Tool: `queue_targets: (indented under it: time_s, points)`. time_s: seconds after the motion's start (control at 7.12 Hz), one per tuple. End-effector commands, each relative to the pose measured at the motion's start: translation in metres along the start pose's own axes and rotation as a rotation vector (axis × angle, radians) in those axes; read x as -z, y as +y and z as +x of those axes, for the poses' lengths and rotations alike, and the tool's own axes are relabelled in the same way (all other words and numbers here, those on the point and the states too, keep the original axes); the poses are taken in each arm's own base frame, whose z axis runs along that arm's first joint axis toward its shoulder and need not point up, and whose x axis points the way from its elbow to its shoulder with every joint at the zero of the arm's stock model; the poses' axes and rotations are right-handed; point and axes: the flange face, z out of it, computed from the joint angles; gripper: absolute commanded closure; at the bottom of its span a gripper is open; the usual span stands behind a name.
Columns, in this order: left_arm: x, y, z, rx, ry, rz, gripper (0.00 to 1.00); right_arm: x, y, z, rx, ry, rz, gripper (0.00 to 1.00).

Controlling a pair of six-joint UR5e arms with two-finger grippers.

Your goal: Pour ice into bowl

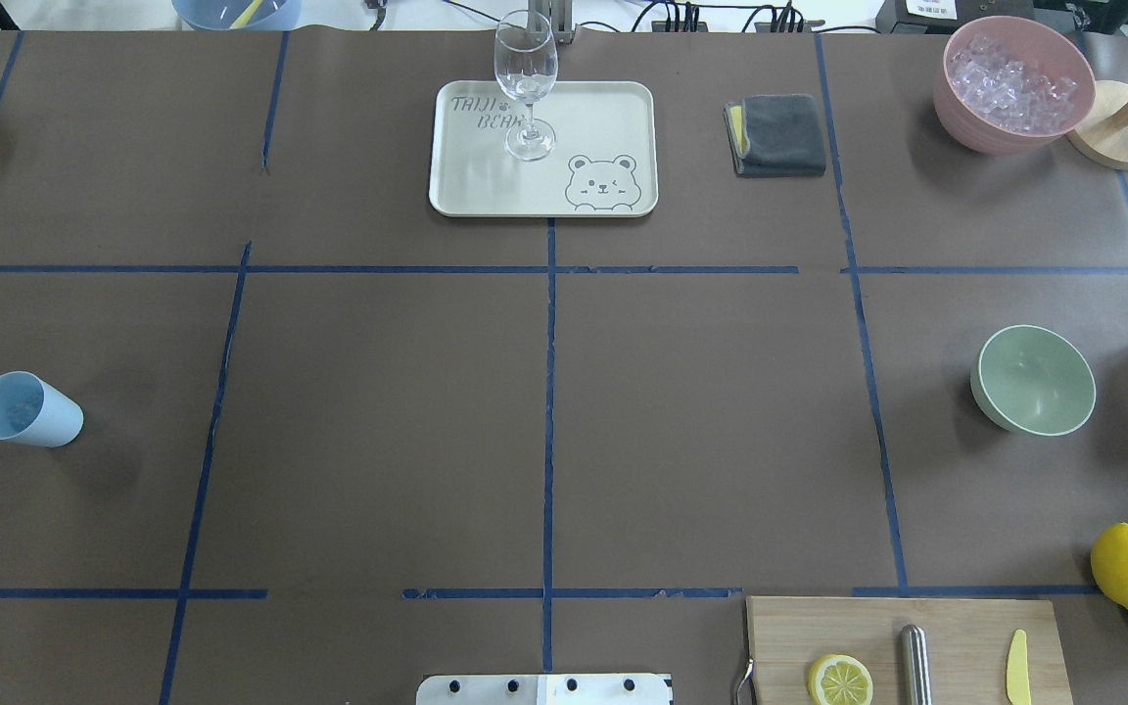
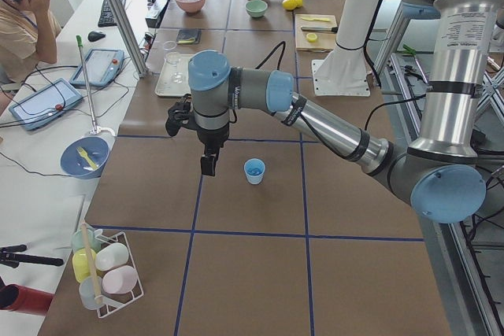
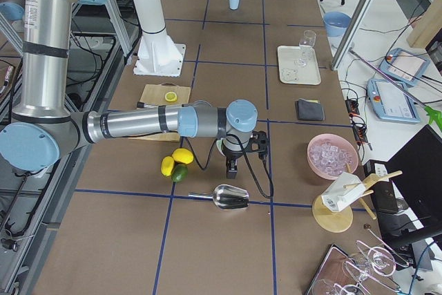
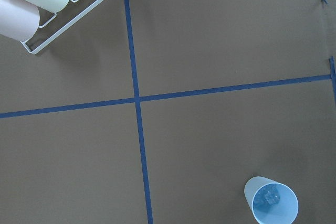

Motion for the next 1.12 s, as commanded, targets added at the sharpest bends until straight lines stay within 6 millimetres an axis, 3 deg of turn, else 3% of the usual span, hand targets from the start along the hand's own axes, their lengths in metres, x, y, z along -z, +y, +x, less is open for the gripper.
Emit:
queue_targets:
  time_s: [0.0,0.28,0.56,0.7,0.98]
  points:
    - [0.002,-0.001,0.005,-0.016,0.001,0.009,0.00,-0.022,-0.001,-0.028,0.053,-0.090,-0.037,0.00]
    - [0.007,0.000,0.015,-0.036,0.010,0.019,0.00,-0.038,-0.003,-0.051,0.076,-0.089,-0.003,0.00]
    - [0.009,0.000,0.019,-0.044,0.020,0.025,0.00,-0.068,-0.007,-0.095,0.043,-0.043,0.038,0.00]
    - [0.011,0.001,0.019,-0.047,0.020,0.028,0.00,-0.087,-0.007,-0.101,0.023,-0.042,0.036,0.00]
    - [0.015,0.002,0.026,-0.058,0.021,0.037,0.00,-0.105,-0.008,-0.092,0.010,-0.045,0.075,0.00]
